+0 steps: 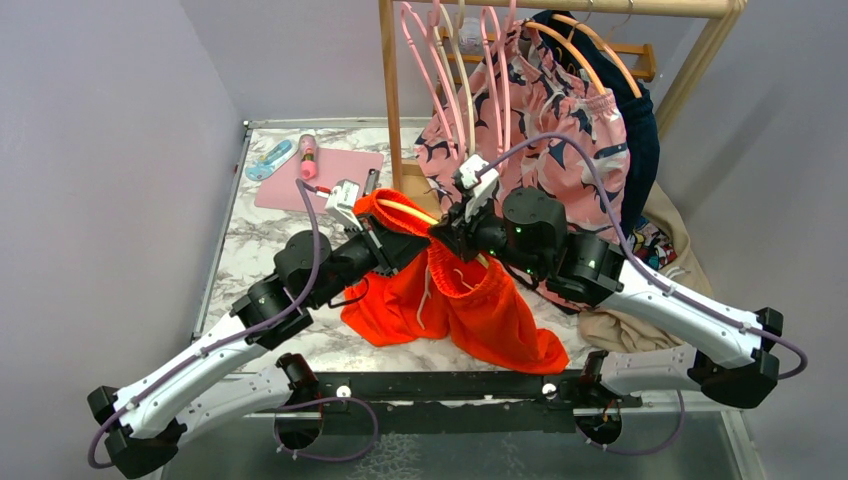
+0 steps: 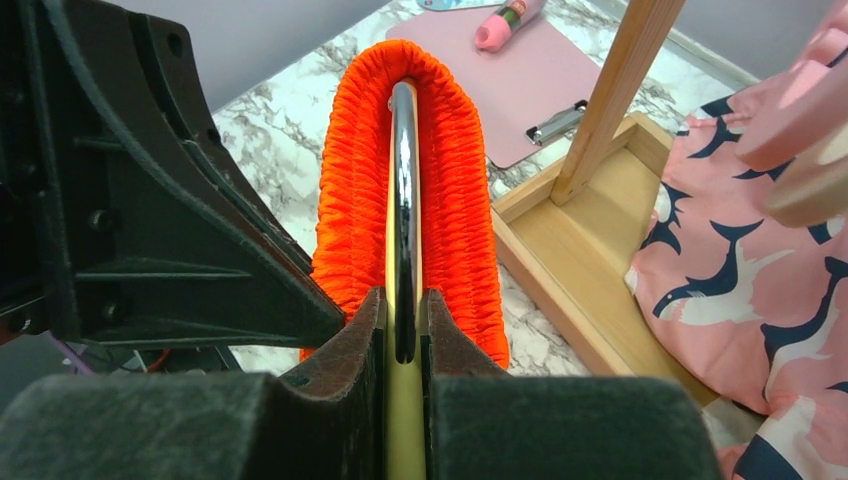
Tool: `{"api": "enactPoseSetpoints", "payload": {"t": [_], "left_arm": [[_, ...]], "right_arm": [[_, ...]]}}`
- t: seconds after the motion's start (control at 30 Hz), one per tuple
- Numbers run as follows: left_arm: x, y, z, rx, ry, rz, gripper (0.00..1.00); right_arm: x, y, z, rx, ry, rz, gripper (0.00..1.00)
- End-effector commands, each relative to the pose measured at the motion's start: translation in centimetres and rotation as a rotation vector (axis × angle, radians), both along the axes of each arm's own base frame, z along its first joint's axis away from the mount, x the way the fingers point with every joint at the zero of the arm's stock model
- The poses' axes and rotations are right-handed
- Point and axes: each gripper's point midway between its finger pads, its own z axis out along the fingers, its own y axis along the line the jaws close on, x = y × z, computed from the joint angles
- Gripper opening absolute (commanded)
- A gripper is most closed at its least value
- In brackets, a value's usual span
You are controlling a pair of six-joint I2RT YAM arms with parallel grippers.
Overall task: Place the shorts on the hanger
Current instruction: Hang the shorts on the hanger.
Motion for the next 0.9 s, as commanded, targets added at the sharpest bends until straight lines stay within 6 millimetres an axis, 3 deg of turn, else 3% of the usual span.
{"api": "enactPoseSetpoints", "payload": {"t": [0.0,0.2,0.27,0.37,0.47,0.6,0.77,0.8,0.83,0.87], "left_arm": [[-1.0,-0.1,3.6,-0.091,-0.057,-0.049,0.0],[-1.2,0.6,2.1,-0.084,-0.028,-0.03,0.0],[-1.3,1.0,1.5,-0.063,-0.025,-0.019,0.0],[-1.5,2.0,-0.5,-0.009,0.0,0.004,0.02],[-2.0,2.9,-2.3,0.003,0.021,0.017,0.14],[-2.3,3.6,-2.9,-0.004,0.02,0.026,0.31],[-3.2,4.3,-0.5,-0.004,-0.058,-0.001,0.58],[-3.4,4.5,-0.1,0.011,-0.082,-0.008,0.73],[-3.7,4.9,0.8,0.021,-0.116,-0.011,0.93],[-4.0,5.6,2.5,0.018,-0.157,-0.008,0.98]], "right_arm": [[0.3,1.3,2.2,0.085,-0.05,0.021,0.01],[0.3,2.3,1.5,0.083,-0.036,0.043,0.01],[0.5,1.9,2.4,0.1,-0.056,0.026,0.01],[0.3,1.0,5.3,0.187,-0.106,0.016,0.01],[-0.6,0.3,8.0,0.28,-0.14,0.035,0.01],[-1.2,-0.5,10.2,0.37,-0.143,0.037,0.01],[-2.1,-1.5,13.1,0.42,-0.166,0.06,0.01],[-2.4,-1.8,13.8,0.421,-0.178,0.067,0.01],[-2.7,-2.1,14.6,0.42,-0.192,0.076,0.01],[-3.0,-2.5,15.4,0.416,-0.207,0.087,0.01]]}}
